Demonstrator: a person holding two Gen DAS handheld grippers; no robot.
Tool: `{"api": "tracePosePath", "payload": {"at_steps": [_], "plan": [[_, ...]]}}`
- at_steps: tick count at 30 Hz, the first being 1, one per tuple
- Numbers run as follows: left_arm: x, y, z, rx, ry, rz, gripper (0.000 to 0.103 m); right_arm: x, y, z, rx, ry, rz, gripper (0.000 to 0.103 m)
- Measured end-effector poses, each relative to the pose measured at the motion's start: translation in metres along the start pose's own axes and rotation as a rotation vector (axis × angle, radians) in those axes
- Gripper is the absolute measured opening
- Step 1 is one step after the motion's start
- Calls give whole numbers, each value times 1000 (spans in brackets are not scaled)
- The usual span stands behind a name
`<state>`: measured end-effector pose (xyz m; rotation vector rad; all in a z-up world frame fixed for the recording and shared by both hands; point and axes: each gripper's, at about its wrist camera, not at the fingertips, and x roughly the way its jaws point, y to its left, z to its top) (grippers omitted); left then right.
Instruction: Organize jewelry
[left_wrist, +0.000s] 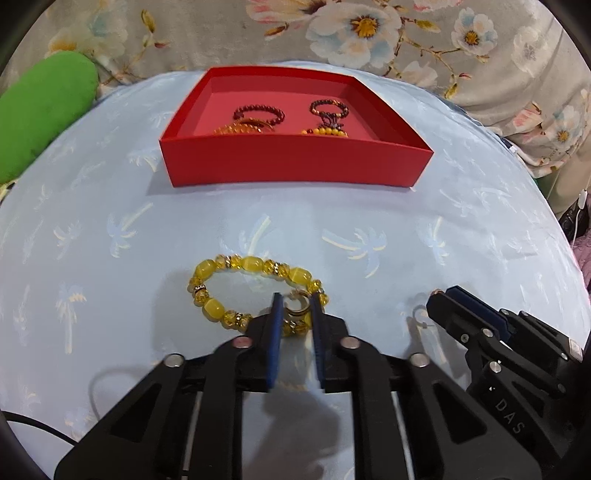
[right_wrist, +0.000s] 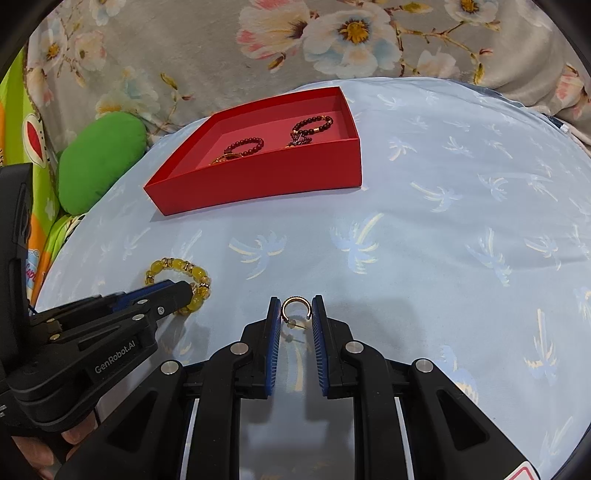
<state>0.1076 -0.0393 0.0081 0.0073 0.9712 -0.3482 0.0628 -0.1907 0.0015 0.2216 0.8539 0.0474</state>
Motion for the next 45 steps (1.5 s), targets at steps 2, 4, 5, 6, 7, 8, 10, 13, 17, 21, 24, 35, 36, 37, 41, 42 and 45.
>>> {"api": "tracePosePath", "payload": {"at_steps": [2,4,5,6,7,8,10,13,17,21,24,35,36,37,41,42,45], "plan": [[0,1,-2,0,-3,3,8,0,0,0,-2,1,-1,16],[0,0,-3,3,0,-1,7,-1,0,0,-2,1,-1,16],[0,1,-4,3,1,0,7,0,0,0,-1,0,-1,16],[0,1,-5,2,2,-2,7,0,0,0,-1,0,-1,16],[1,1,-5,2,5,-7,7,0,0,0,0,0,0,16],[1,1,-4,2,9,-8,7,0,0,0,0,0,0,16],[1,2,-4,-5,15,-17,7,-1,0,0,0,-1,1,16],[-1,1,-3,-3,6,-18,7,-1,0,-1,0,-4,3,16],[0,-2,-2,8,6,-12,9,-2,0,-1,1,-4,3,16],[4,-6,-2,29,15,4,14,-1,0,-1,2,-2,3,16],[6,-10,-3,53,8,23,16,-1,0,-3,3,0,5,16],[3,-6,-7,42,1,13,1,-4,-1,-3,7,-5,7,16],[1,-4,-8,37,-3,7,0,-4,0,-3,5,-6,8,16],[-1,-4,-8,35,-5,0,0,-5,1,-3,4,-7,10,16],[-12,0,-9,23,-21,-27,0,-8,2,-3,2,-11,12,16],[-13,0,-9,22,-21,-28,0,-8,3,-3,1,-11,12,16],[-13,2,-9,16,-12,-40,2,-9,3,-3,3,-11,12,16]]}}
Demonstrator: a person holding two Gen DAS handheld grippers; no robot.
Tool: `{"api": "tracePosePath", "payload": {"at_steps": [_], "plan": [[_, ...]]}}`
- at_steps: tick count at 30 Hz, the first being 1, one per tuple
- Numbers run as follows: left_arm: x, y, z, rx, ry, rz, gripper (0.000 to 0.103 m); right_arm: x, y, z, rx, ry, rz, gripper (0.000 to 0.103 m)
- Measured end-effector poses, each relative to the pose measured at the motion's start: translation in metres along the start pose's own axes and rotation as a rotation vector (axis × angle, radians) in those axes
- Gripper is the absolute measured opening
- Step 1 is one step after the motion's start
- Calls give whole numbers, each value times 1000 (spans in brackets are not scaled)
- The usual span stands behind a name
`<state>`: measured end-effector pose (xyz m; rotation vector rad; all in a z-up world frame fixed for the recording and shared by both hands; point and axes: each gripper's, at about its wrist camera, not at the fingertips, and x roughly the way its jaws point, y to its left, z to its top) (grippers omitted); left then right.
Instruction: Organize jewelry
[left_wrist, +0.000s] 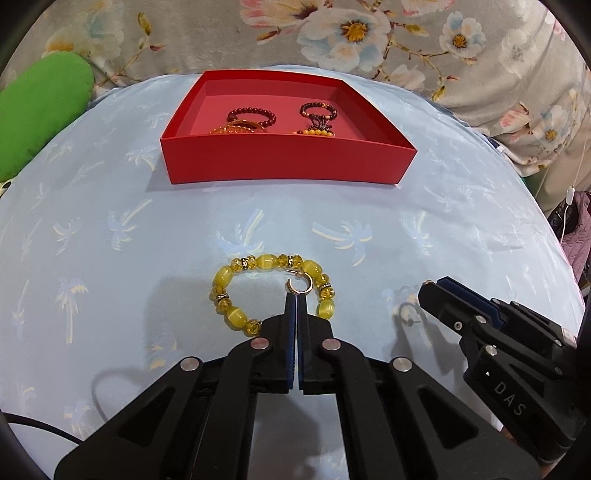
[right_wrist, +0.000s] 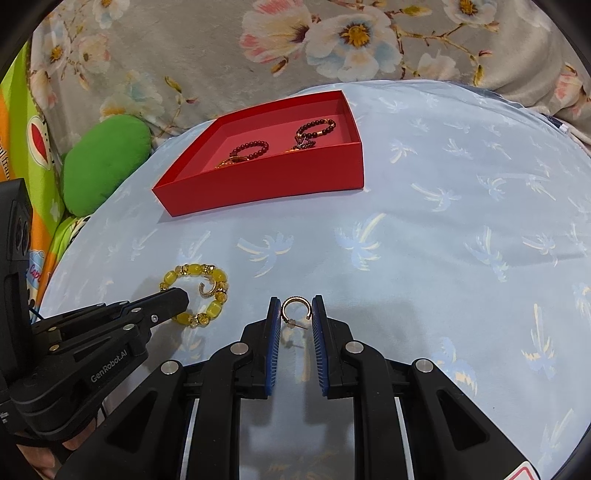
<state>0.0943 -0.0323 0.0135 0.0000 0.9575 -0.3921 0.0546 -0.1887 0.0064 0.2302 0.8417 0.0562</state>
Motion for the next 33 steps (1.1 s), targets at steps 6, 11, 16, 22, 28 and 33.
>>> {"api": "tracePosePath", "payload": {"at_steps": [6,11,16,22,28,33], "plan": [[9,-7,3,18,18,8,11,-1,-2,0,2,2,-6,16],[19,-13,8,38,24,28,19,1,-5,1,7,2,-7,16],[25,-19,11,70,12,53,25,4,-8,3,16,4,-5,16],[26,-19,12,74,7,52,15,4,-10,3,20,4,-4,16],[15,-17,11,55,-7,27,15,1,-9,4,14,-2,1,16],[-5,-13,13,32,-34,-5,15,-9,-1,8,-2,-21,15,16]]}}
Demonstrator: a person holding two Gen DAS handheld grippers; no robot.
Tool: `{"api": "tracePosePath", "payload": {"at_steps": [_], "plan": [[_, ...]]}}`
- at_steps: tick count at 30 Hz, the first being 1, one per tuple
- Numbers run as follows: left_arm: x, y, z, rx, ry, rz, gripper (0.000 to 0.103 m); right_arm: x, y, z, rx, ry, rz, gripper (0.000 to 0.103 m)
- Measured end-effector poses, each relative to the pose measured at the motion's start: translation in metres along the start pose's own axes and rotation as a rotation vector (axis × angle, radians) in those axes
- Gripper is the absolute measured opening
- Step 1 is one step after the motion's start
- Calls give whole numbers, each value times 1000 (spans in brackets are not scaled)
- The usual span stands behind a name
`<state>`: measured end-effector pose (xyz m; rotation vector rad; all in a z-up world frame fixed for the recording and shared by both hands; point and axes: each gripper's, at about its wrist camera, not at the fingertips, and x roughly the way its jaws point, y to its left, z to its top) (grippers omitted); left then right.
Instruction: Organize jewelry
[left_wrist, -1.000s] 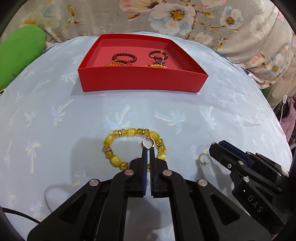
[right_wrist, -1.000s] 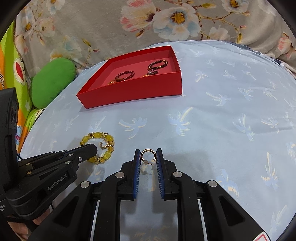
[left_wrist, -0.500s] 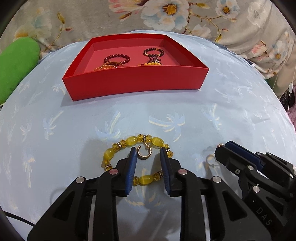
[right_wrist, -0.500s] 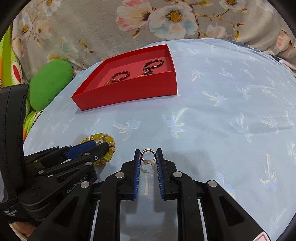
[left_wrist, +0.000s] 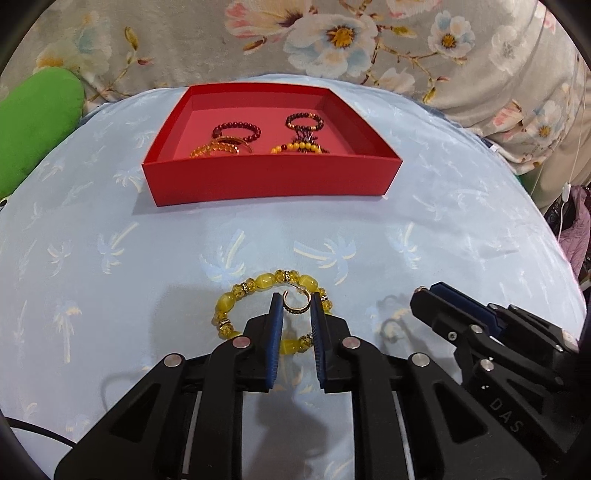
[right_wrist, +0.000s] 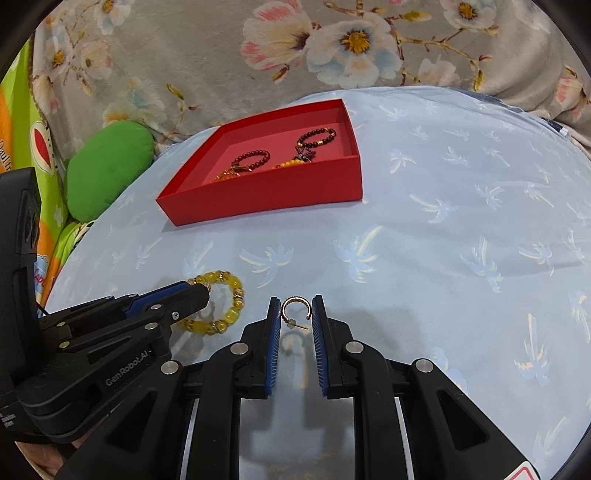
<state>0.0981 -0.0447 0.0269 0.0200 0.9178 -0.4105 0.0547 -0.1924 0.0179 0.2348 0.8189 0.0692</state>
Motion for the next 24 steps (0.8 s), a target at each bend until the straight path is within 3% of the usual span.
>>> {"api": "tracePosePath", "payload": {"at_steps": [12,24], "plan": [[-38,5,31,0,-77,-15,15,-14,18,33,-42,-54,34,16],[-34,22,100,9,-131,6,15,9,24,110,-43,-75,87,16]]}}
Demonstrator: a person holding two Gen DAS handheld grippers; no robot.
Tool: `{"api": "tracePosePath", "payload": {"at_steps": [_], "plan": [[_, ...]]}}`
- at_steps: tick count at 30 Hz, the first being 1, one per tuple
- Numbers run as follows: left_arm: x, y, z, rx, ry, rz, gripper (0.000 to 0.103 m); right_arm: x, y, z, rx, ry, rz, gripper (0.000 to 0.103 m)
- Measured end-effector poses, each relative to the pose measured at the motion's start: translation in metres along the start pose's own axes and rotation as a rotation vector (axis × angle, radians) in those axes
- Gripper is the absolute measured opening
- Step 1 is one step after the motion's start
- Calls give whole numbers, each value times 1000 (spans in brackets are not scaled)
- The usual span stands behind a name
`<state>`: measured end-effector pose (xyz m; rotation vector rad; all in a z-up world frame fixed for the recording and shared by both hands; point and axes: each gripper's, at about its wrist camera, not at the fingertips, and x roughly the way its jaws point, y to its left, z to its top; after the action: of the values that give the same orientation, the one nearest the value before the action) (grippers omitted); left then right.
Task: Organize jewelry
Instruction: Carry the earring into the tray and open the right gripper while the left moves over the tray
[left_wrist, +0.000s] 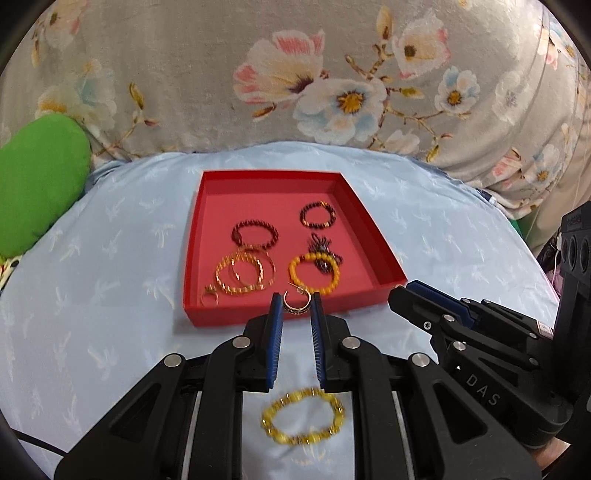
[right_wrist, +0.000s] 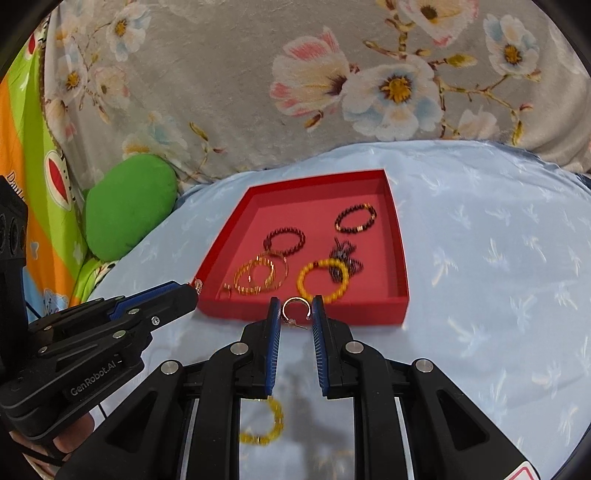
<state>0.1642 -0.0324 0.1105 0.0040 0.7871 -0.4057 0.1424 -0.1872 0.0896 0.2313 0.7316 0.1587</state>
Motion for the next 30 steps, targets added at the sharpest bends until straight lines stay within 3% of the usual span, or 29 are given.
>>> {"api": "tracePosePath", "payload": {"at_steps": [16,30], "plan": [[90,26,97,18,5,50,15,103,-9,94,-3,50,4,16],[155,49,118,0,64,109,15,169,-16,114,-32,111,-38,17]]}}
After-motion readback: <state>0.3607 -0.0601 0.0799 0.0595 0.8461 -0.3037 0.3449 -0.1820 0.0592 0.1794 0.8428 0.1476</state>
